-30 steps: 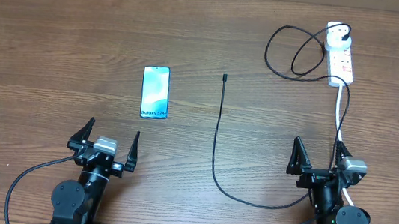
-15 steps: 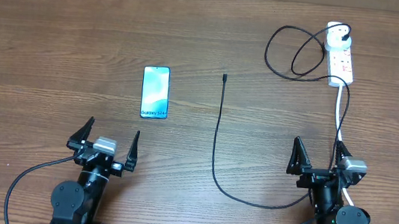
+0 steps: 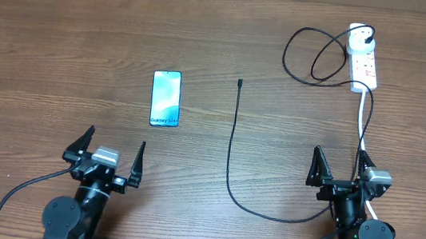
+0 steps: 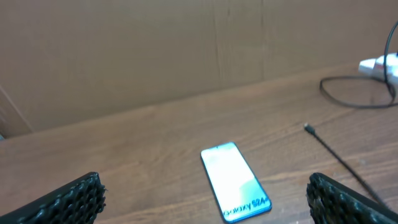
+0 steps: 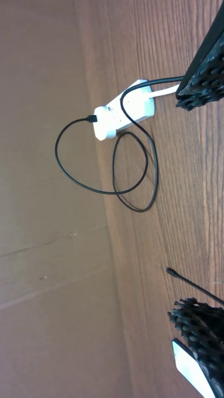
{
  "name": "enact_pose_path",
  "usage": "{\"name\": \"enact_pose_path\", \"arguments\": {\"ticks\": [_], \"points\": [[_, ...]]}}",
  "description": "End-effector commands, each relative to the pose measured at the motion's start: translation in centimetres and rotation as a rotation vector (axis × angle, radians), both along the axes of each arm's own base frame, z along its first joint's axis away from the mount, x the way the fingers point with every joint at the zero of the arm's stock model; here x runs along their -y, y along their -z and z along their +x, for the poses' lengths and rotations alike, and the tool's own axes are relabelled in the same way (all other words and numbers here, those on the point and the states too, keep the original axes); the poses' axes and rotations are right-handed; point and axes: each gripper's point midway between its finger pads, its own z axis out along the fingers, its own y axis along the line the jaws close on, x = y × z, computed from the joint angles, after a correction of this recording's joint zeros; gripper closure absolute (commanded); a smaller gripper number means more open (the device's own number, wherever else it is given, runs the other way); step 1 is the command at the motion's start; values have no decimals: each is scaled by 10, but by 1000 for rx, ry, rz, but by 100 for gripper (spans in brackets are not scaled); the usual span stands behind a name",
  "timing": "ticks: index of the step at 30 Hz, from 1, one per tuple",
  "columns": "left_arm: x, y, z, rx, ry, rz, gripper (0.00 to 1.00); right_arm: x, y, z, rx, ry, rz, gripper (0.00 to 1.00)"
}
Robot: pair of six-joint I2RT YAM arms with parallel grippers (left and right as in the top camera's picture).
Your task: Plug charger to phone and switch on socket
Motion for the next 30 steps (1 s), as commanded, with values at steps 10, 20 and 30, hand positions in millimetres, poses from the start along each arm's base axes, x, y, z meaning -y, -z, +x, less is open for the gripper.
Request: {"name": "enact_pose_path", "arguments": {"ticks": [10,20,30], "points": [[12,-18,10,-127,67,-42,1,1,1,0,7,8,1,0],[13,-24,29,-214,65,-42,1,1,1,0,7,8,1,0],[19,-40,45,-332,93,-58,0,1,1,0,7,8,1,0]]}}
